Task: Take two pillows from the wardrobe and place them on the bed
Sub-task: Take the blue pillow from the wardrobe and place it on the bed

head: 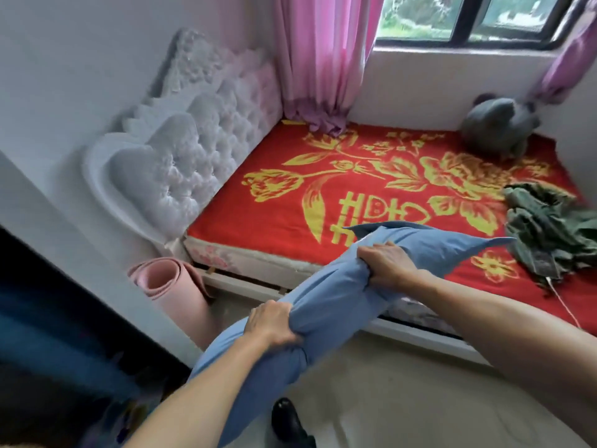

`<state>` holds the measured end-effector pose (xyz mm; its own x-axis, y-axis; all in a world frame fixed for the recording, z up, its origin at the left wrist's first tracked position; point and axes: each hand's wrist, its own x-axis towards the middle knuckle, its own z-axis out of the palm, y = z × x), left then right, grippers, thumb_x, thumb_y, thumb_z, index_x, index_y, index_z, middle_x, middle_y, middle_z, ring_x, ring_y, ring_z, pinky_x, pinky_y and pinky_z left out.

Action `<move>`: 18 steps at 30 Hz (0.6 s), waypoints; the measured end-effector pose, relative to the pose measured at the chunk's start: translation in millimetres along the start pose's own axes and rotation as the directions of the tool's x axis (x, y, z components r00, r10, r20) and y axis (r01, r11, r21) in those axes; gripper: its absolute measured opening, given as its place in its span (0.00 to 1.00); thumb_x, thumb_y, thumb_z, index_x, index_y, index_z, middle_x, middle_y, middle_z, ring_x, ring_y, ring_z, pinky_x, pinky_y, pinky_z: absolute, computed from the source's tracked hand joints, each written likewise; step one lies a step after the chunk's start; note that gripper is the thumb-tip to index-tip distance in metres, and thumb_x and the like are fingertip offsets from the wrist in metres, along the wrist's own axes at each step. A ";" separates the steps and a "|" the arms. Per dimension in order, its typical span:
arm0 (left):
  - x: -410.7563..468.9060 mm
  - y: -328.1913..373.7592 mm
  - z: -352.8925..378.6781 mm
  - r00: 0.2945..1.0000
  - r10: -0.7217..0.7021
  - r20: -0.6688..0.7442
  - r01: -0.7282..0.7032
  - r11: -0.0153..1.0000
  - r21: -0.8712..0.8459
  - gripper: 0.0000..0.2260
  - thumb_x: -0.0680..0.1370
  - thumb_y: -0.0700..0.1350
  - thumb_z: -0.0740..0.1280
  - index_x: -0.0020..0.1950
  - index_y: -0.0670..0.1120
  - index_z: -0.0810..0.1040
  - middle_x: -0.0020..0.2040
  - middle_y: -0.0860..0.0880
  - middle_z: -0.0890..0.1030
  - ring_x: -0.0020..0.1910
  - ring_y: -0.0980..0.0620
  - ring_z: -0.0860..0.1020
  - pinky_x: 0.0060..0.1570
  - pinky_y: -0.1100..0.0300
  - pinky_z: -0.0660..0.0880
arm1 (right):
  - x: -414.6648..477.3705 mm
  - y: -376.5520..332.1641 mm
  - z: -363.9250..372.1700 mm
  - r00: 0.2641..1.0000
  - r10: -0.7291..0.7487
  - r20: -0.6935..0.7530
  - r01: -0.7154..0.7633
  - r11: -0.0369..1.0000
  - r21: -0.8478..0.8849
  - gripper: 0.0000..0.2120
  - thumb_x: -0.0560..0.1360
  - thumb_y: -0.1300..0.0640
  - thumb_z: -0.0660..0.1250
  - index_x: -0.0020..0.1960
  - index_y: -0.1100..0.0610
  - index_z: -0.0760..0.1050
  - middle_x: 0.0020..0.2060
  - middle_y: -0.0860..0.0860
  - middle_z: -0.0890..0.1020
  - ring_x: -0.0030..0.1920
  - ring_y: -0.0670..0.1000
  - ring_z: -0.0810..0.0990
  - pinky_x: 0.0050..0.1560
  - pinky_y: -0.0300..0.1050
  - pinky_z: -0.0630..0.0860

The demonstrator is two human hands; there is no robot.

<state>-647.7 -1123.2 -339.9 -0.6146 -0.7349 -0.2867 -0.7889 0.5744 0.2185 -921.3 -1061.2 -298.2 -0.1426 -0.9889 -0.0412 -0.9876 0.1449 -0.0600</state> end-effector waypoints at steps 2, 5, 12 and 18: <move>44.6 2.9 -25.5 0.999 0.047 -0.027 -0.046 0.999 0.016 0.22 0.55 0.61 0.65 0.43 0.51 0.76 0.43 0.46 0.83 0.45 0.41 0.81 0.38 0.56 0.70 | 33.2 18.7 -17.7 0.999 0.016 -0.047 -0.018 0.999 -0.044 0.16 0.61 0.52 0.69 0.43 0.47 0.64 0.40 0.51 0.76 0.40 0.54 0.70 0.41 0.45 0.55; 140.4 -9.8 -72.9 0.995 0.096 -0.035 -0.097 0.995 -0.015 0.19 0.56 0.58 0.66 0.41 0.50 0.75 0.42 0.46 0.83 0.44 0.41 0.81 0.39 0.56 0.71 | 112.7 49.7 -38.6 0.989 0.079 -0.122 -0.088 0.994 -0.069 0.13 0.63 0.53 0.67 0.46 0.50 0.68 0.43 0.52 0.78 0.46 0.56 0.76 0.40 0.45 0.54; 223.2 -36.8 -127.0 0.982 0.182 -0.044 -0.176 0.978 0.112 0.18 0.56 0.59 0.67 0.40 0.51 0.72 0.42 0.47 0.81 0.43 0.41 0.80 0.38 0.56 0.70 | 180.1 67.7 -44.5 0.982 0.120 -0.147 -0.124 0.992 -0.018 0.14 0.62 0.52 0.65 0.43 0.48 0.62 0.42 0.51 0.78 0.47 0.55 0.76 0.45 0.45 0.59; 312.0 -65.6 -162.1 0.973 0.224 -0.053 -0.213 0.963 0.165 0.17 0.57 0.58 0.67 0.39 0.51 0.71 0.40 0.48 0.81 0.41 0.43 0.80 0.36 0.56 0.70 | 262.9 88.0 -34.4 0.981 0.140 -0.137 -0.131 0.989 0.066 0.14 0.60 0.51 0.63 0.42 0.48 0.60 0.41 0.51 0.77 0.45 0.56 0.76 0.43 0.46 0.59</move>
<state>-788.4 -1448.7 -292.4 -0.7750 -0.6056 -0.1809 -0.6283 0.7691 0.1172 -1048.0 -1309.5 -280.0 -0.2866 -0.9540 0.0883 -0.9538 0.2754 -0.1202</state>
